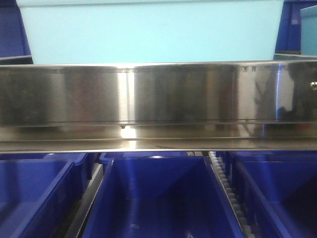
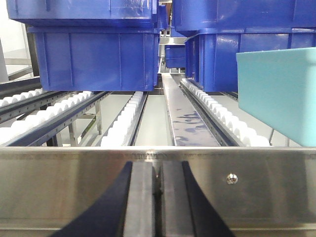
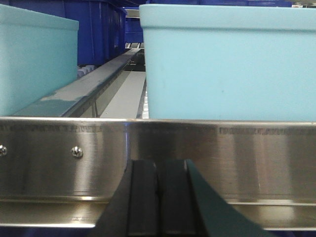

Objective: Move two blue bins to right shelf middle

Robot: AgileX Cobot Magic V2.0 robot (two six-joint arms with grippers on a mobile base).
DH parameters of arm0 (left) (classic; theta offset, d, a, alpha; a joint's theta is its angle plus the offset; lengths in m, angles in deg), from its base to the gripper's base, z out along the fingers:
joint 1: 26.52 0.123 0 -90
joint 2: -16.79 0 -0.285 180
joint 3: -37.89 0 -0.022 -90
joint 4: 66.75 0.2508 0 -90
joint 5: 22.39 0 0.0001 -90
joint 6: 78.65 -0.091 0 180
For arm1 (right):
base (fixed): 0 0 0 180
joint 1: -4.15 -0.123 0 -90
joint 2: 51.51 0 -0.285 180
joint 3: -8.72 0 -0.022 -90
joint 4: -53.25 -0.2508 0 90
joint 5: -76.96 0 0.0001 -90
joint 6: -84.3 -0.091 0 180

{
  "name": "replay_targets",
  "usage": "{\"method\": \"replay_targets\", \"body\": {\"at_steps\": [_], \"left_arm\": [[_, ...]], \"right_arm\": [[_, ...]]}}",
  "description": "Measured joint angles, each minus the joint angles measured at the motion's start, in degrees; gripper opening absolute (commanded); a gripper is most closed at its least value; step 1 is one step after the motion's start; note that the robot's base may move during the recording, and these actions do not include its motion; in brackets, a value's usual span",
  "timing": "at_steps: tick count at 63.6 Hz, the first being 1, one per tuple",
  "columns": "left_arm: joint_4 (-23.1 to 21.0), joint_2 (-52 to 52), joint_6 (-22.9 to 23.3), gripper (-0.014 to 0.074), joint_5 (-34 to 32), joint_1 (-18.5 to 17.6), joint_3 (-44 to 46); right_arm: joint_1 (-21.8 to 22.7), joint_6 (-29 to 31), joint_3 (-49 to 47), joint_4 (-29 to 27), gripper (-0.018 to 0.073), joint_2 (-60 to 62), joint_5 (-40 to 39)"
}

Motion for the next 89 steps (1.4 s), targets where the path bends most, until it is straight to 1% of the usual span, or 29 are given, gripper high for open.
{"method": "replay_targets", "body": {"at_steps": [24, 30, 39, 42, 45, 47, 52, 58, 61, 62, 64, 67, 68, 70, 71, 73, 78, 79, 86, 89], "left_arm": [[0.0, 0.0, 0.0, -0.0111, -1.29, 0.0, 0.0], [0.0, 0.0, 0.0, -0.0111, -3.0, 0.0, 0.0], [-0.12, 0.0, 0.0, -0.0111, -8.72, 0.0, 0.0], [-0.12, 0.0, 0.0, -0.0109, -8.84, 0.0, 0.71], [-0.12, 0.0, 0.0, -0.0106, -7.97, 0.0, 2.11], [-0.12, 0.0, 0.0, -0.0095, -7.31, 0.0, 3.8], [0.27, -0.04, 0.0, -0.0032, -4.49, 0.0, 8.16], [1.05, 0.15, -0.08, 0.0097, 0.41, 0.0, 14.73], [1.73, 1.13, -0.08, 0.0167, 3.4, 0.0, 18.36], [1.84, 1.52, -0.08, 0.0202, 4.29, 0.0, 19.38], [2.01, 2.41, -0.08, 0.0258, 6.02, 0.0, 21.8], [2.12, 4.56, -0.08, 0.0316, 8.86, 0.0, 24.91], [2.22, 5.16, -0.08, 0.0342, 9.94, 0.0, 25.72], [2.22, 6.42, -0.08, 0.037, 11.2, 0.0, 27.24], [2.24, 7.05, -0.08, 0.0383, 11.7, 0.0, 27.96], [2.35, 8.62, -0.08, 0.0411, 12.7, 0.0, 29.6], [2.47, 12.3, -0.08, 0.0466, 13.62, 0.0, 32.6], [2.47, 12.87, -0.08, 0.0476, 13.77, 0.0, 32.99], [2.47, 16.84, -0.08, 0.0543, 14.14, 0.0, 35.19], [2.47, 18.96, -0.08, 0.0556, 14.68, 0.0, 36.12]], "right_arm": [[0.0, 0.0, 0.0, 0.0, -0.0158, 0.0, -0.88], [0.0, 0.0, 0.0, 0.0, -0.0158, 0.0, -3.88], [0.0, 0.0, 0.0, 0.0, -0.0158, 0.1, -11.87], [0.0, 0.0, 0.0, 0.0, -0.0158, 0.1, -13.56], [0.0, 0.0, -0.94, 0.0, -0.0158, 0.1, -13.37], [0.0, 0.0, -2.01, 0.0, -0.0158, 0.1, -12.74], [0.0, 0.0, -6.75, 0.0, -0.0158, 0.1, -9.51], [0.0, 0.0, -13.59, 0.0, -0.0151, -0.11, -4.96], [0.0, 0.0, -17.13, 0.0, -0.0104, -1.08, -2.67], [0.0, 0.0, -18.06, 0.0, -0.0083, -1.48, -2.04], [0.0, 0.0, -20.26, 0.0, -0.002, -2.6, -0.9], [0.0, 0.0, -22.95, 0.0, 0.0077, -4.47, 1.0], [0.0, 0.0, -23.64, 0.0, 0.0132, -5.05, 1.47], [0.0, 0.0, -24.91, 0.0, 0.0209, -6.24, 2.27], [0.0, 0.0, -25.51, 0.0, 0.0268, -6.83, 2.6], [0.0, 0.0, -26.84, 0.0, 0.0347, -8.34, 3.05], [0.0, 0.0, -29.17, 0.0, 0.0564, -11.8, 3.67], [0.0, 0.0, -29.43, 0.0, 0.058, -12.34, 3.75], [0.0, 0.0, -30.3, 0.0, 0.0568, -15.92, 3.9], [0.0, 0.0, -30.3, 0.0, 0.0568, -17.05, 3.9]]}}
